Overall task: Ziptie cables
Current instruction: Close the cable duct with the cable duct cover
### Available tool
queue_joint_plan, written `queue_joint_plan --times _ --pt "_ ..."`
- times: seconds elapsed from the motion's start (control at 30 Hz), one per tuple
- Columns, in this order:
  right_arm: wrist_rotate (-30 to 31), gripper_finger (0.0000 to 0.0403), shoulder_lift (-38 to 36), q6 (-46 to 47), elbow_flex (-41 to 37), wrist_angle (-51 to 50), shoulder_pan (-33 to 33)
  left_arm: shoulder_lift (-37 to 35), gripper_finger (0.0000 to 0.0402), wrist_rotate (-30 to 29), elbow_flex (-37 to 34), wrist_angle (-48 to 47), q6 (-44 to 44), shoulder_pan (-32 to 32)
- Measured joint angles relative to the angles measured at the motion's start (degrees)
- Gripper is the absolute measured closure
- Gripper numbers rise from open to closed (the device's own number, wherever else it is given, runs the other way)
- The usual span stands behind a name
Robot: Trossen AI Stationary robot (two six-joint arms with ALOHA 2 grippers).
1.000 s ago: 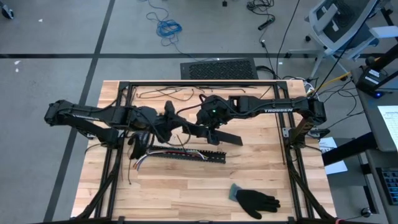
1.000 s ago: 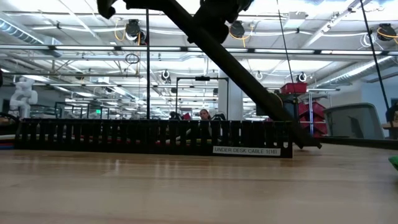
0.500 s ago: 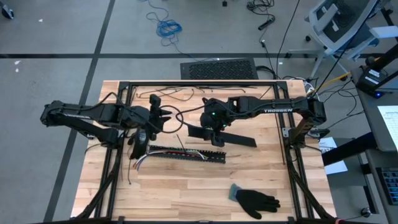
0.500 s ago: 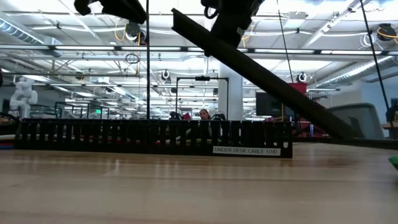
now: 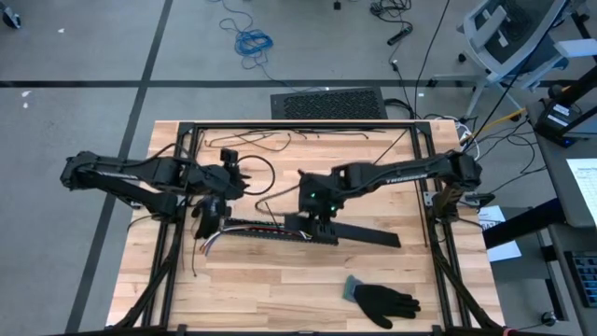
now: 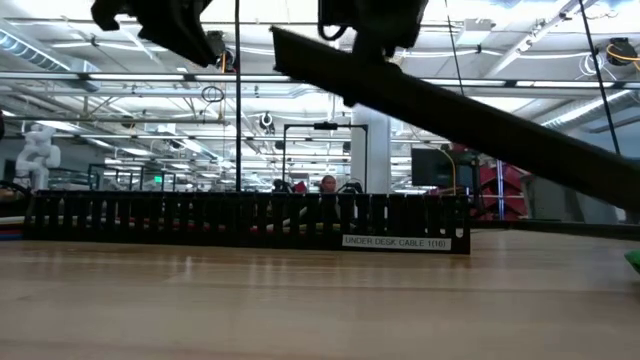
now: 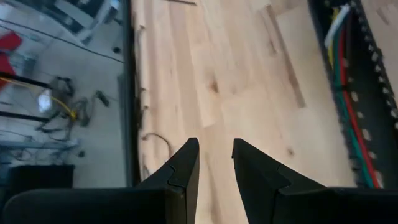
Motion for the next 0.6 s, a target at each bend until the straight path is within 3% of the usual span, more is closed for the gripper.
queue_joint_plan --times 0.33,0.6 --pt "1.2 0.0186 3.4 1.6 0.0 -4.6 1.4 0.0 0.0305 3.1 -5.1 0.7 -8.4 0.0" --pt "5.3 0.0186 5.9 4.0 0.0 -7.5 1.9 0.2 0.0305 4.6 -10.5 8.0 -12.5 0.0"
